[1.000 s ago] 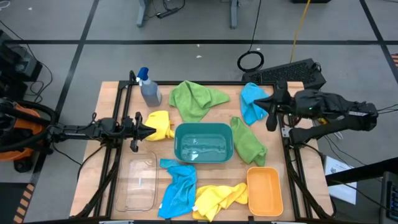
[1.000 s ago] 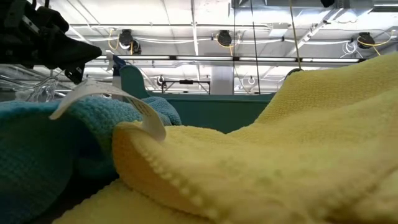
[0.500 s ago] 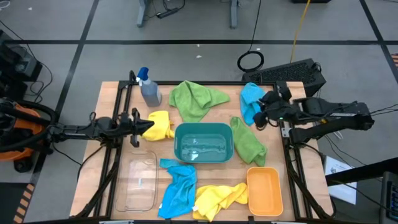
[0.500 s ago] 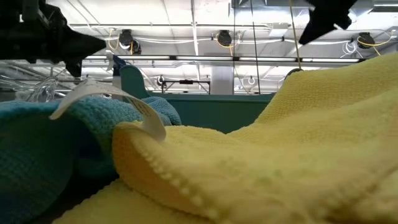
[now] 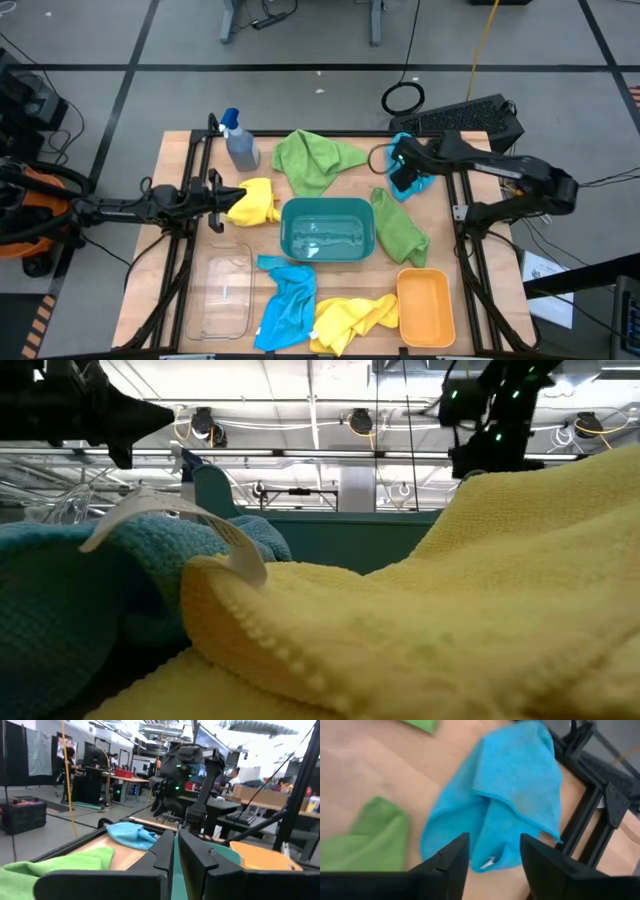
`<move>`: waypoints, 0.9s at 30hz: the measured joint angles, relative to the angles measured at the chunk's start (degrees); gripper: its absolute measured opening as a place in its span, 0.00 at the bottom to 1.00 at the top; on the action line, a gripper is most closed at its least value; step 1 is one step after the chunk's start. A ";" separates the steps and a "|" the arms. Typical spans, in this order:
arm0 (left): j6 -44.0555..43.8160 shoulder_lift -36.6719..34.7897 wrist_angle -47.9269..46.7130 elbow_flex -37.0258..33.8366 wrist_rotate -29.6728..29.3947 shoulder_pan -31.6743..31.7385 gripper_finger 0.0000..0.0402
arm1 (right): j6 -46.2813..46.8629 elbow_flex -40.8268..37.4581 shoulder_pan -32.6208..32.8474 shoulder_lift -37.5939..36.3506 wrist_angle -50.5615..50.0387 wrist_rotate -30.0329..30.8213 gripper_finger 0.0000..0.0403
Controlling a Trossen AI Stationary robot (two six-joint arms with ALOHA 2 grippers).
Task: Sort microfiber towel by color & place in baskets
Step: Put the top blue microfiber towel into the blue bin
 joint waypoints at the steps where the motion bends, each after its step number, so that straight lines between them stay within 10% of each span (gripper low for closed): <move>1: 0.49 0.71 -0.09 0.31 -0.02 0.00 0.08 | -0.90 0.00 -1.45 1.52 0.52 -0.08 0.46; 15: 1.92 7.22 0.50 1.13 -0.19 0.00 0.08 | -8.87 0.02 -11.84 14.04 11.61 -3.11 0.75; 27: 7.31 8.08 0.82 4.03 2.24 0.00 0.08 | -8.88 0.07 -15.69 23.84 14.88 -8.89 0.70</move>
